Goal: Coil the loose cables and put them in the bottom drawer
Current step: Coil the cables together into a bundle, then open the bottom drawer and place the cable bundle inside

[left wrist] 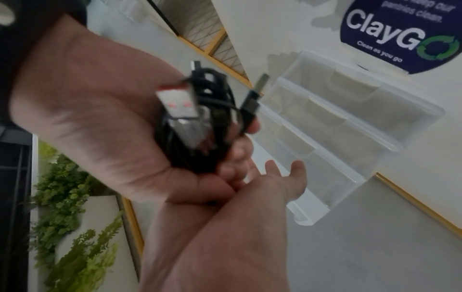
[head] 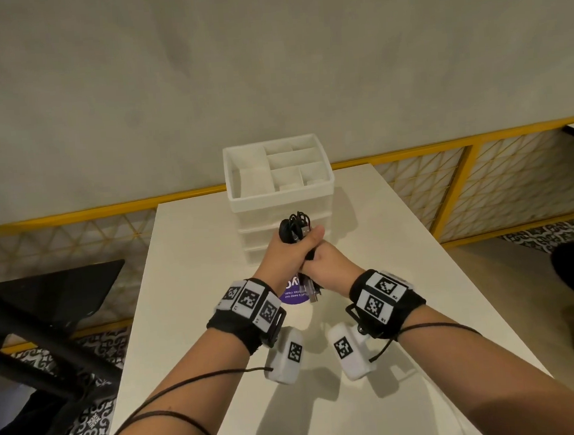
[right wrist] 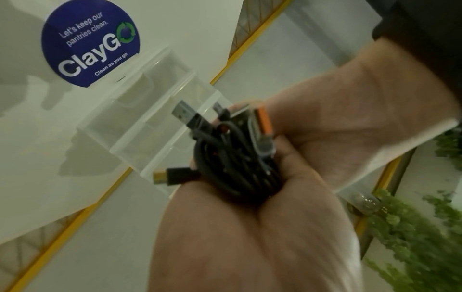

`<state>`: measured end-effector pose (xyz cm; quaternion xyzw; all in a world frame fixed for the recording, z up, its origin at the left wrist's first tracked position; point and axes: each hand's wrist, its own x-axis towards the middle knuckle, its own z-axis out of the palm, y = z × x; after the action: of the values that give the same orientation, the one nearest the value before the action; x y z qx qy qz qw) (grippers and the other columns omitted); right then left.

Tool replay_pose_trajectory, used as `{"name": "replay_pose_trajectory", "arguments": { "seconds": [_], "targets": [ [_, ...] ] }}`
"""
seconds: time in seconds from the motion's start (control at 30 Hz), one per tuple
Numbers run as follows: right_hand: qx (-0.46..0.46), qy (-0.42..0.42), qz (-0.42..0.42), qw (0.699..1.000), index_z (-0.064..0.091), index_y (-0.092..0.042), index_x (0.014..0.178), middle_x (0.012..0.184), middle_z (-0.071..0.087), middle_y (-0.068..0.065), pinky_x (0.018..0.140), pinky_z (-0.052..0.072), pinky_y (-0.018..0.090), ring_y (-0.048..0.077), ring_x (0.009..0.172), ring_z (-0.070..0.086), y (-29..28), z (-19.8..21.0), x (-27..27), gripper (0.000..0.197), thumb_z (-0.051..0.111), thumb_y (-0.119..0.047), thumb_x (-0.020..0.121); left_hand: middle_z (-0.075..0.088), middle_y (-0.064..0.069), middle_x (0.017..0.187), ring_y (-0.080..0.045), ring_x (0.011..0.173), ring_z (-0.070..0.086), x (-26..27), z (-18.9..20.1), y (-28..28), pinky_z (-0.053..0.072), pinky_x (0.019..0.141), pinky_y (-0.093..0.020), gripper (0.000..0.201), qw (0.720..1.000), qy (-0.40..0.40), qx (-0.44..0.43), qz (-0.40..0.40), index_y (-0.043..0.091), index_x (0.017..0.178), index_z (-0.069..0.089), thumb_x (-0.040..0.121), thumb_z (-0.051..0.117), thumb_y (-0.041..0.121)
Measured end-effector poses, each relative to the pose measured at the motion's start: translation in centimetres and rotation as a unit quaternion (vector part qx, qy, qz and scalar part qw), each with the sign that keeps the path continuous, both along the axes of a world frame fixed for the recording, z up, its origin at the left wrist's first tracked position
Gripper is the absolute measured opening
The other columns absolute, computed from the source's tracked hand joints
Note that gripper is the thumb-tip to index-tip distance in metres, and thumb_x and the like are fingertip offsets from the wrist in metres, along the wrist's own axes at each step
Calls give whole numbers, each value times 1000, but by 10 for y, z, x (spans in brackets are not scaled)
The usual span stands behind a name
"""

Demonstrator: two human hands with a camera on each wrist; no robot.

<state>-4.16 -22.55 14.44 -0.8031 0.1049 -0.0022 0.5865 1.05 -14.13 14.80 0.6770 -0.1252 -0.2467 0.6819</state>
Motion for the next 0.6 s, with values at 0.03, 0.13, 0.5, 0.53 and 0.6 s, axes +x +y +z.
{"name": "replay_pose_trajectory", "arguments": {
  "seconds": [0.03,0.13,0.5,0.53,0.6],
  "targets": [
    [-3,-3,-7,1000,54,-11,120,104,66,14,88,53,40,27,97,64,-1,-2,0,37,54,-2,85,70,-12,99,-18,87,68,1,-4,0,53,67,-24,43,1000,0,8,-5,6,111,61,79,72,33],
    [6,-11,-41,999,61,-12,110,94,68,7,76,54,27,17,84,65,-14,-6,1,30,66,-8,81,68,-8,109,-15,96,65,7,-12,2,51,78,-23,44,1000,-11,15,-12,9,116,59,82,68,36],
    [10,-65,-254,965,63,-7,95,66,60,3,57,52,31,17,55,56,-106,-3,51,26,70,-26,79,64,-4,87,-19,84,61,84,-62,4,48,73,-32,23,971,170,-25,164,13,93,60,93,54,35],
    [5,-72,-264,962,62,-8,98,69,61,2,59,53,31,18,59,58,-110,-6,56,29,70,-28,79,63,-4,86,-19,81,61,86,-72,0,47,72,-31,24,966,194,-24,168,12,94,60,94,54,35],
    [-1,-82,-281,956,60,-10,98,69,61,2,57,52,29,19,58,58,-117,-11,64,29,69,-31,80,61,-6,82,-18,73,58,90,-92,-10,46,69,-30,27,950,248,-26,188,9,96,59,93,54,35]
  ]
}}
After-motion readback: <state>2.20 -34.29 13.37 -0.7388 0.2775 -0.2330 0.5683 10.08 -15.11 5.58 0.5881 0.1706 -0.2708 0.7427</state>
